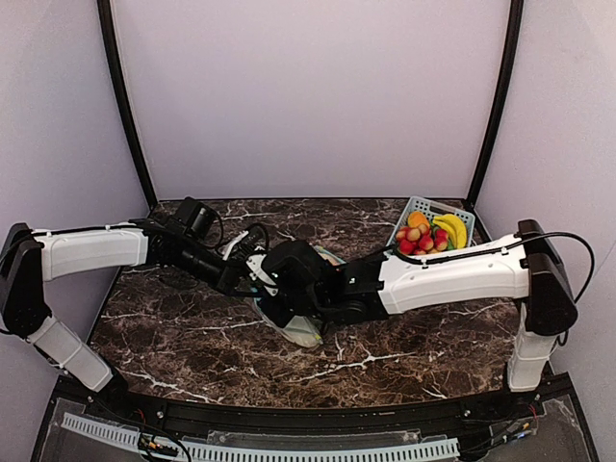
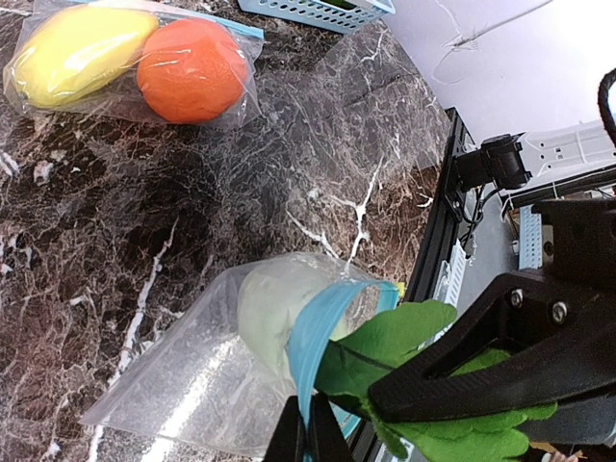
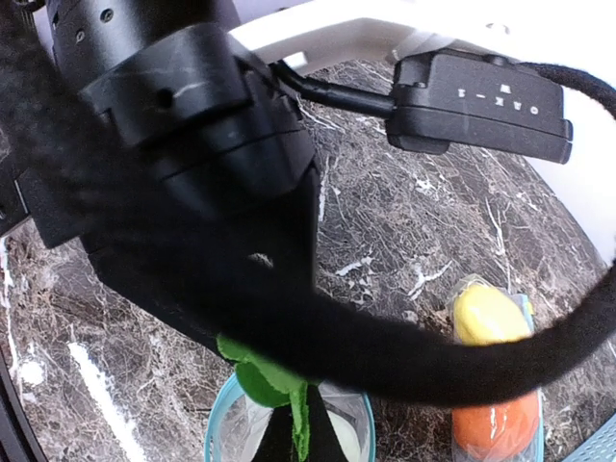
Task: Place the food in the zip-top bag and seal the zipper
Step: Adjust the fake vegetable in the zipper food storage bag.
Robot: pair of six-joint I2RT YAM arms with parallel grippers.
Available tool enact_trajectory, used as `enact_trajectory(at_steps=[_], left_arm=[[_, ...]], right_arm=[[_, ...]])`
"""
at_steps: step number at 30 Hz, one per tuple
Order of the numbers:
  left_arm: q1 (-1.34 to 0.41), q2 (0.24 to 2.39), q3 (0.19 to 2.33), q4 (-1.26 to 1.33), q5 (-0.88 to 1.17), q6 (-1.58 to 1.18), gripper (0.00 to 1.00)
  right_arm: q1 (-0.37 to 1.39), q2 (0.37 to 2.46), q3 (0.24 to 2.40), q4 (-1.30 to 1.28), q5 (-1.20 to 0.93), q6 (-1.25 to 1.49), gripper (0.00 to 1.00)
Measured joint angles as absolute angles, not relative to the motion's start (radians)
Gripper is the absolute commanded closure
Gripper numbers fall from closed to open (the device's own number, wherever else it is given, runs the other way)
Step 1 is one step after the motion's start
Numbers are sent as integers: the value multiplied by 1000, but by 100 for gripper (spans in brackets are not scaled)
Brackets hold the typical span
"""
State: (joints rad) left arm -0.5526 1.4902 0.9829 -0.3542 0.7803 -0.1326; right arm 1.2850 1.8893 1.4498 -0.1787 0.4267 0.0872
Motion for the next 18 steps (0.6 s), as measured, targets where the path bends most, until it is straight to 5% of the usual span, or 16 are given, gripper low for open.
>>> enact_trajectory(at_steps=[18], left_arm=[[-553,1491,983,-355,781,-131,99]], right_arm=[[1227,1840,1319,-100,199,156,100]])
